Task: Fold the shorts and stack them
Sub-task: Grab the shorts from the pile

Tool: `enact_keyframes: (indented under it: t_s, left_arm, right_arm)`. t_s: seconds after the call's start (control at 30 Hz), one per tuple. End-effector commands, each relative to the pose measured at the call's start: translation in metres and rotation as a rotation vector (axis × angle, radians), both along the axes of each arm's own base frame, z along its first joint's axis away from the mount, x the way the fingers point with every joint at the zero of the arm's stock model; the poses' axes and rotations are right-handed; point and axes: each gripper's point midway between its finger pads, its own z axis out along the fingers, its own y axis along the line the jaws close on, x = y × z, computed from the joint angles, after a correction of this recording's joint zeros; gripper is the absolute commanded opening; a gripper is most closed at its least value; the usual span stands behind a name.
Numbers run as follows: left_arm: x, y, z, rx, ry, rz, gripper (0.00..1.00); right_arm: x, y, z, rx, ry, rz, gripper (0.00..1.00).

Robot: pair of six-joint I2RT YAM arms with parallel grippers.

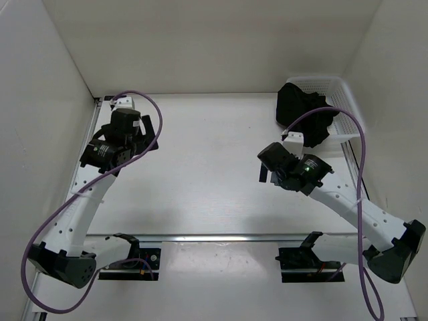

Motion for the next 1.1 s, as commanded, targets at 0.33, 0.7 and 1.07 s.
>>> enact_keyframes:
  t_s: [0.33,0.7,1.07]
  left_arm:
    - [-0.02,-0.035,0.014,-0.163,-0.075,-0.176,0.99]
    - [0.02,-0.064,-0.02,-0.176,0.094,-0.216,0.99]
    - [0.058,-0.076,-0.05,-0.123,0.189,-0.199,0.99]
  right_arm:
    - [0.024,-0.009,0.017,-0.063,-0.053,-0.062,0.99]
    - [0.19,-0.107,0.043,0.153,-0.019,-0.211,0.98]
    - [0.314,-0.17,-0.028,0.373,0.069,-0.371,0.93]
